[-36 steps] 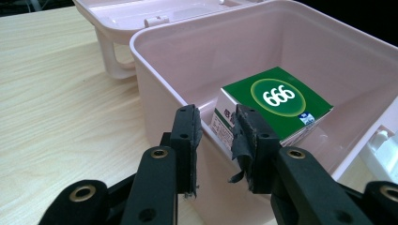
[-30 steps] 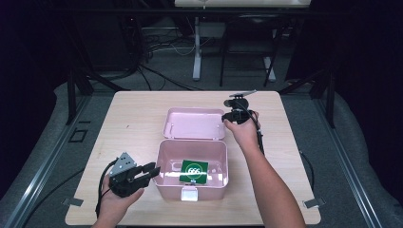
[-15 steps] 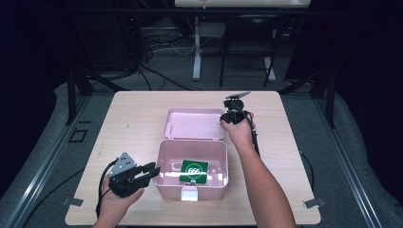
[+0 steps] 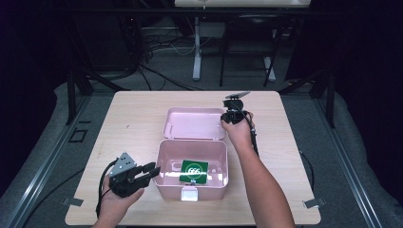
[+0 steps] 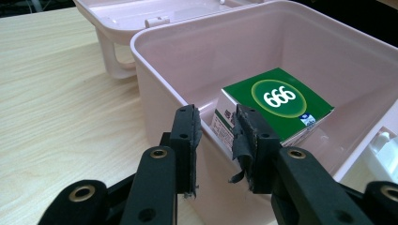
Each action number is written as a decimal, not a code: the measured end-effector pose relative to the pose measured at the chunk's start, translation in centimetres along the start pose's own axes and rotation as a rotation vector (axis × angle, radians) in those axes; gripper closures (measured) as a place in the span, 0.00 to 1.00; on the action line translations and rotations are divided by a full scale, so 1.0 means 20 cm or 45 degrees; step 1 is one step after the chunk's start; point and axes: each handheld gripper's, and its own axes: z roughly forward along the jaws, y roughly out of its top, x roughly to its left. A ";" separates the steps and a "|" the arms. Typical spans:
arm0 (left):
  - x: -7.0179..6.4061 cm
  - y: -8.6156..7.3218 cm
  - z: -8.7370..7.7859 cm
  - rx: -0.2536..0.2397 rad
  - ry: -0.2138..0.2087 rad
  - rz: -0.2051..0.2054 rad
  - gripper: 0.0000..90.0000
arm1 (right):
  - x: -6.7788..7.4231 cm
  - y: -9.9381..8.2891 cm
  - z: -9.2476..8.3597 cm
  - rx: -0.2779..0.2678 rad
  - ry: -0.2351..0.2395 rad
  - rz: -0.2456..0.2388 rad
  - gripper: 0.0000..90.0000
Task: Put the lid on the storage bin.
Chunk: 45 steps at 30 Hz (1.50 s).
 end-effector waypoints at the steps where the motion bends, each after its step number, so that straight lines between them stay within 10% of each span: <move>1: 0.00 0.00 0.00 0.000 -0.002 -0.002 0.77 | 0.00 0.00 -0.01 -0.005 0.001 0.008 0.91; 45: 0.00 0.00 0.01 0.002 0.003 -0.005 0.77 | 0.05 -0.01 -0.38 -0.293 0.064 -0.082 0.96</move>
